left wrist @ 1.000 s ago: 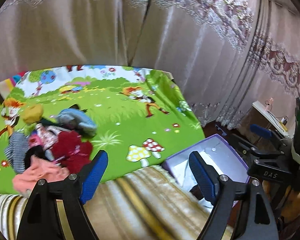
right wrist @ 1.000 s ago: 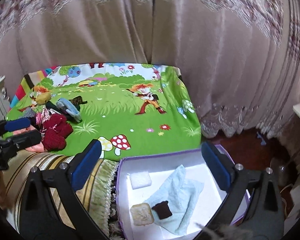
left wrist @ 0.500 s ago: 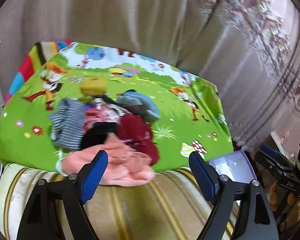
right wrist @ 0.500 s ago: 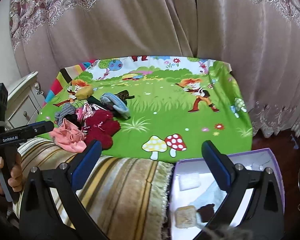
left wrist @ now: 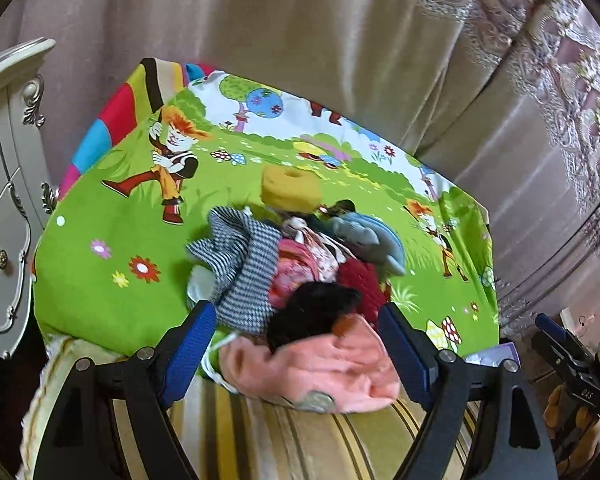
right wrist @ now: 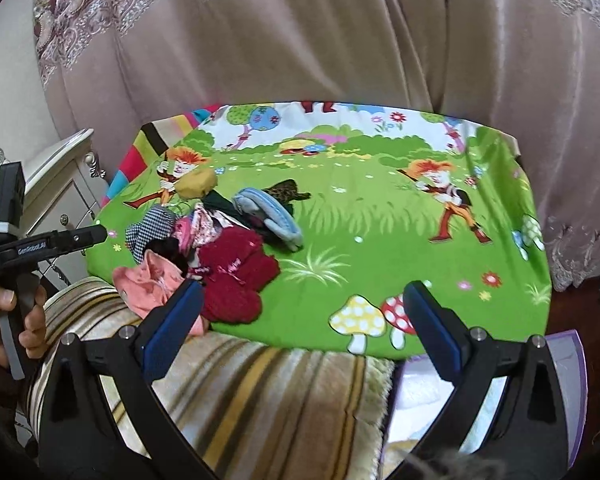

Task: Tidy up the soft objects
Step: 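Move both tools back over the pile toward the yellow sponge and houndstooth cloth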

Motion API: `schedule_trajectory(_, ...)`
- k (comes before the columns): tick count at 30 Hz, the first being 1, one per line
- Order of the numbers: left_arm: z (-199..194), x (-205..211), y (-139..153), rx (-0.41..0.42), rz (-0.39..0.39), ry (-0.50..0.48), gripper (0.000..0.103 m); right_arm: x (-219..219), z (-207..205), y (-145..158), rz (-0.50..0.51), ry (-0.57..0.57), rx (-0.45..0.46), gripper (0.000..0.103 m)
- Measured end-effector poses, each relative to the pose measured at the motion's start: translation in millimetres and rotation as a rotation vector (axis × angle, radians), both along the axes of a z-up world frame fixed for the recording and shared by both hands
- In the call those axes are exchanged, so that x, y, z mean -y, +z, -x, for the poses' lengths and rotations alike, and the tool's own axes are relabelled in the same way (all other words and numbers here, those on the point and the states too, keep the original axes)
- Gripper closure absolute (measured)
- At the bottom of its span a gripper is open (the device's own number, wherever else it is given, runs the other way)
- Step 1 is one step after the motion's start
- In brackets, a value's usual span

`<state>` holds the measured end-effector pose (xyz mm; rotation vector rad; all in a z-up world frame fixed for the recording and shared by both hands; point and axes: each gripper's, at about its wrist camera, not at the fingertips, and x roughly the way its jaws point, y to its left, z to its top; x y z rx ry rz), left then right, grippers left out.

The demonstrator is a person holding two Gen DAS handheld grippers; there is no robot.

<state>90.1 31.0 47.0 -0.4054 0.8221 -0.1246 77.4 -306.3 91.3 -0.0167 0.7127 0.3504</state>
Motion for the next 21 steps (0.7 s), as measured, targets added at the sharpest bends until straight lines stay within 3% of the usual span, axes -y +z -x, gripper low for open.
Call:
schedule_trajectory(13,-76,-30,-40,-0.166,0.021,0.004,0.019,-60,-55,15,0.027,0.084,0.004,0.002)
schedule_trajectory(21,-95,-35,-71,-0.229,0.061,-0.011,0.022,-99,-92,14,0.020,0.102,-0.029,0.002)
